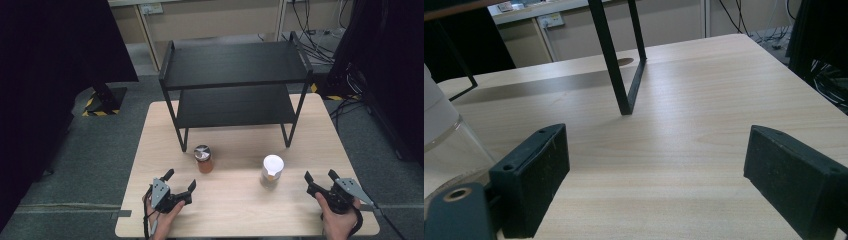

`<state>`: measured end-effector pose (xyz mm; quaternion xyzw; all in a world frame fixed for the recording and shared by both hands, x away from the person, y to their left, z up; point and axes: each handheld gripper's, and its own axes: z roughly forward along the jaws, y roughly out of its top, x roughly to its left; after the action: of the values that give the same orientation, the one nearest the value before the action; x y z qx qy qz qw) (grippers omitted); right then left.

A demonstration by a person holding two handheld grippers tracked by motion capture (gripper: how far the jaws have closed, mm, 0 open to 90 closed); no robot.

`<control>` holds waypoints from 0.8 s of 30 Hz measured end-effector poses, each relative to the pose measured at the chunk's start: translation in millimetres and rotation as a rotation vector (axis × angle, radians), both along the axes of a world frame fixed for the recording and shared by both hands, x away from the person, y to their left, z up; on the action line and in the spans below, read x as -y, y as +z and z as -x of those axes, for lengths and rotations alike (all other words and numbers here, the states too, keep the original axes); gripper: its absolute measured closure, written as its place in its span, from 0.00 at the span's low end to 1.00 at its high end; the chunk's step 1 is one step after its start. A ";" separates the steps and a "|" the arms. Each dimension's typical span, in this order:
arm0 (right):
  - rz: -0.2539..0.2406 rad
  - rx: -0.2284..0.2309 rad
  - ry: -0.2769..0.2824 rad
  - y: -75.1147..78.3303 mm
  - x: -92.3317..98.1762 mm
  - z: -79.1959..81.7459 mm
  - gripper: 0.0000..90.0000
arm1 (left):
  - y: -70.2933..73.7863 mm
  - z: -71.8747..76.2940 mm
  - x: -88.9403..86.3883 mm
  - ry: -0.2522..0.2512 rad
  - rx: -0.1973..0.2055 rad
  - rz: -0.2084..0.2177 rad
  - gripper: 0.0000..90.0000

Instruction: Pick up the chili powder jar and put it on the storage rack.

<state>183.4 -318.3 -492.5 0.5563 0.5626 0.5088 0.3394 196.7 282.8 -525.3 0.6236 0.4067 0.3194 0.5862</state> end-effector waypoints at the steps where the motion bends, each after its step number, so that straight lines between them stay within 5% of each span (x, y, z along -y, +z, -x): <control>1: -0.002 0.001 -0.002 -0.2 0.1 0.2 0.12 | 0.3 0.2 0.3 0.001 0.001 -0.004 0.06; 9: -0.005 0.001 -0.004 -0.3 0.0 0.4 0.12 | 1.0 -2.0 3.0 -0.003 0.000 -0.012 0.06; 24: -0.007 -0.008 -0.002 0.8 0.2 -0.9 0.12 | 6.5 -27.8 20.3 -0.047 -0.014 -0.045 0.07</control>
<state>184.3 -318.6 -491.7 0.5598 0.5616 0.5084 0.3357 224.5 262.5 -518.8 0.6485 0.3886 0.3101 0.5765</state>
